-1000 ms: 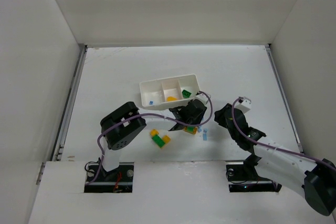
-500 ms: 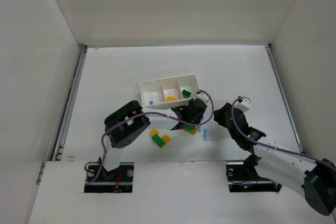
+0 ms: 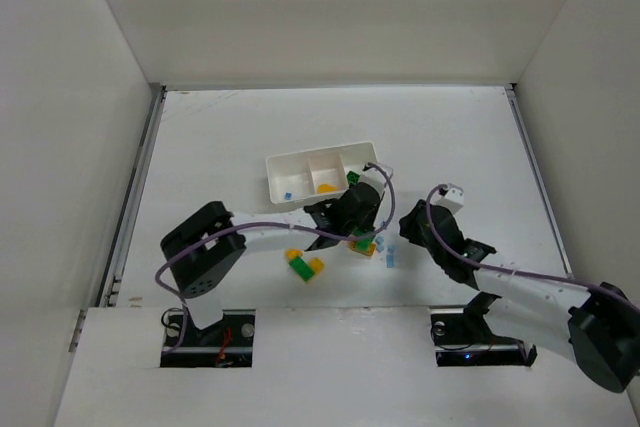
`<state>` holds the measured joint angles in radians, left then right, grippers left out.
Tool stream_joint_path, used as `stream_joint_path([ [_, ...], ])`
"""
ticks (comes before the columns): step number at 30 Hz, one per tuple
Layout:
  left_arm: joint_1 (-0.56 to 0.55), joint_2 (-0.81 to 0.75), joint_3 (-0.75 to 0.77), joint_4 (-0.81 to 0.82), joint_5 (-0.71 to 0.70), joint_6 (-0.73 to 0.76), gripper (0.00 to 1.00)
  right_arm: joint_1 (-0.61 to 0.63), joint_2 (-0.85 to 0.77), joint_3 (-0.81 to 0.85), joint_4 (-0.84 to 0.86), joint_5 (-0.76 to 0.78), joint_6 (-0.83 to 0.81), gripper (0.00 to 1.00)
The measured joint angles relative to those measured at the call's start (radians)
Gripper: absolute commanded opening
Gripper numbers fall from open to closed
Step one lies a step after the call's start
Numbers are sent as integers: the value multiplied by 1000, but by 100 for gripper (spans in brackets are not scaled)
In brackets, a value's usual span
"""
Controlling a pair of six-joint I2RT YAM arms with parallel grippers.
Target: Sort the legos into containers by color
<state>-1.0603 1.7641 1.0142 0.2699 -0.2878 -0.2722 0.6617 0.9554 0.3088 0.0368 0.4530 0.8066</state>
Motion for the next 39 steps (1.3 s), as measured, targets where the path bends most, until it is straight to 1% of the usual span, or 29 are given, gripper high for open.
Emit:
stream_joint_path([
  [4, 16, -172, -37, 10, -1, -17, 12, 48, 125, 55, 1, -16, -25, 45],
  [6, 47, -259, -67, 22, -9, -35, 13, 70, 185, 86, 2, -18, -36, 47],
  [11, 185, -423, -175, 27, -48, -97, 15, 99, 261, 130, 16, -21, -56, 49],
  [14, 284, -472, -234, 7, -57, -142, 15, 99, 301, 161, 19, -21, -68, 48],
  [18, 386, -473, -275, -19, -53, -192, 15, 99, 356, 200, 24, -18, -78, 46],
  [22, 431, -436, -282, -19, -48, -209, 16, 99, 406, 229, 21, 2, -91, 46],
  [24, 445, -409, -282, -13, -45, -209, 19, 100, 425, 243, 15, 13, -96, 46],
  [27, 456, -364, -282, -7, -48, -207, 26, 102, 446, 260, 10, 28, -97, 46],
  [31, 457, -320, -282, -6, -61, -203, 37, 113, 459, 270, -5, 41, -98, 43],
  [33, 457, -320, -282, -6, -67, -201, 38, 113, 467, 273, -8, 43, -98, 42],
  [37, 448, -332, -282, 3, -84, -195, 38, 120, 478, 281, -36, 49, -95, 41],
  [39, 438, -353, -288, 4, -88, -190, 38, 130, 482, 287, -51, 51, -93, 38],
])
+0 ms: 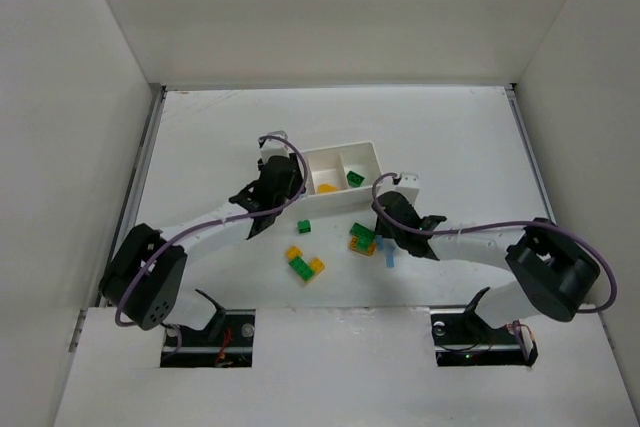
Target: Sort the legos into containers by color
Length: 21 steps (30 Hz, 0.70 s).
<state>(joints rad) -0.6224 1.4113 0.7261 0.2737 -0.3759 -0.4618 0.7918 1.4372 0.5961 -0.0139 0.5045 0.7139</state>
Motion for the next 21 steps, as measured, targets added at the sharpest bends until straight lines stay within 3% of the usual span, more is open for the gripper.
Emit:
stream_joint_path([
  [4, -33, -72, -27, 18, -2, 8, 37, 9, 16, 8, -10, 6, 8, 23],
  [7, -60, -115, -31, 26, -2, 12, 37, 11, 17, 13, -19, 17, 24, 18],
  [14, -119, -270, -101, 37, -1, 18, 36, 48, -70, 69, -85, 38, 8, 18],
  [21, -83, -519, -220, 30, -52, 3, 36, 114, -59, 352, -5, -42, -68, 19],
])
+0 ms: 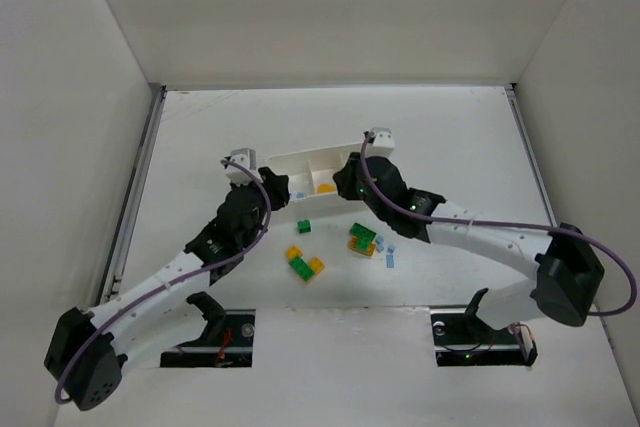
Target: Sort the legos into containers by color
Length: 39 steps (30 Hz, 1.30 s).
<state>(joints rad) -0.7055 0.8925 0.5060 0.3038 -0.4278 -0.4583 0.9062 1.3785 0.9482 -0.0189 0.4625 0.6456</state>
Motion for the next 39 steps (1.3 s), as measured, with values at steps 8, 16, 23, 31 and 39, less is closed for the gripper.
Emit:
stream_joint_path([
  [8, 40, -187, -57, -95, -34, -41, 36, 6, 326, 303, 114, -95, -45, 19],
  [16, 51, -241, -88, -182, -39, -76, 36, 6, 490, 388, 100, -123, -51, 47],
  [23, 39, -241, -97, -216, -38, -87, 36, 13, 443, 361, 111, -117, -59, 46],
  [31, 31, -226, -107, -235, -36, -90, 37, 154, 230, 63, 141, -34, -66, 67],
  [39, -14, -196, -107, -244, -29, -93, 37, 241, 307, -10, 143, 32, -66, 66],
])
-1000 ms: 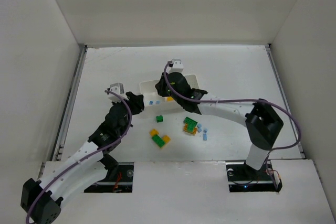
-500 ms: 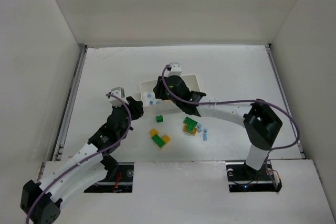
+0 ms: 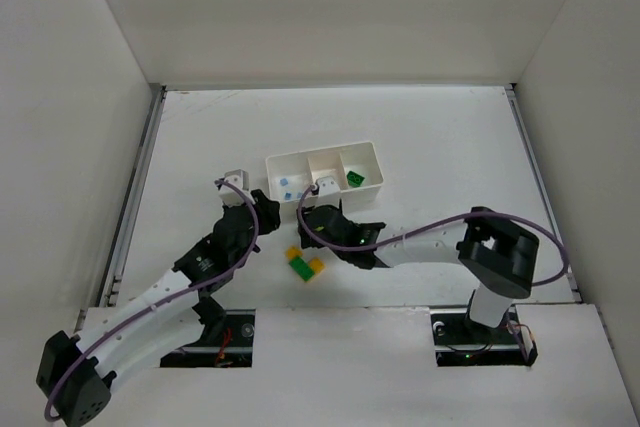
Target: Sort the legos into containers by color
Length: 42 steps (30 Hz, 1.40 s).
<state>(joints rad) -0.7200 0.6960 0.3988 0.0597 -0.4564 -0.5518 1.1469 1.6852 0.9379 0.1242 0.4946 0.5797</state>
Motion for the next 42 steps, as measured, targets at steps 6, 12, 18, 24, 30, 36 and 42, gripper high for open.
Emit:
stream_joint_path([
  [6, -19, -40, 0, -51, 0, -8, 37, -3, 128, 40, 19, 37, 0, 63],
  [12, -18, -78, -12, -89, -3, -24, 37, -3, 203, 89, 51, 69, -5, 51],
  [18, -15, -77, -26, -114, -2, -30, 37, -3, 233, 113, 72, 93, -10, 26],
  [24, -23, -68, -26, -130, 10, -30, 37, 16, 101, 28, 55, 101, -8, 25],
  [30, -91, 13, -26, -153, 40, -37, 37, 21, -262, -40, 42, 103, -24, 26],
  [36, -175, 120, -24, -172, 44, -59, 37, -204, -320, -40, 66, 108, -88, 27],
  [42, -227, 166, -15, -175, 28, -84, 41, -351, -194, -36, 50, 72, -132, 28],
])
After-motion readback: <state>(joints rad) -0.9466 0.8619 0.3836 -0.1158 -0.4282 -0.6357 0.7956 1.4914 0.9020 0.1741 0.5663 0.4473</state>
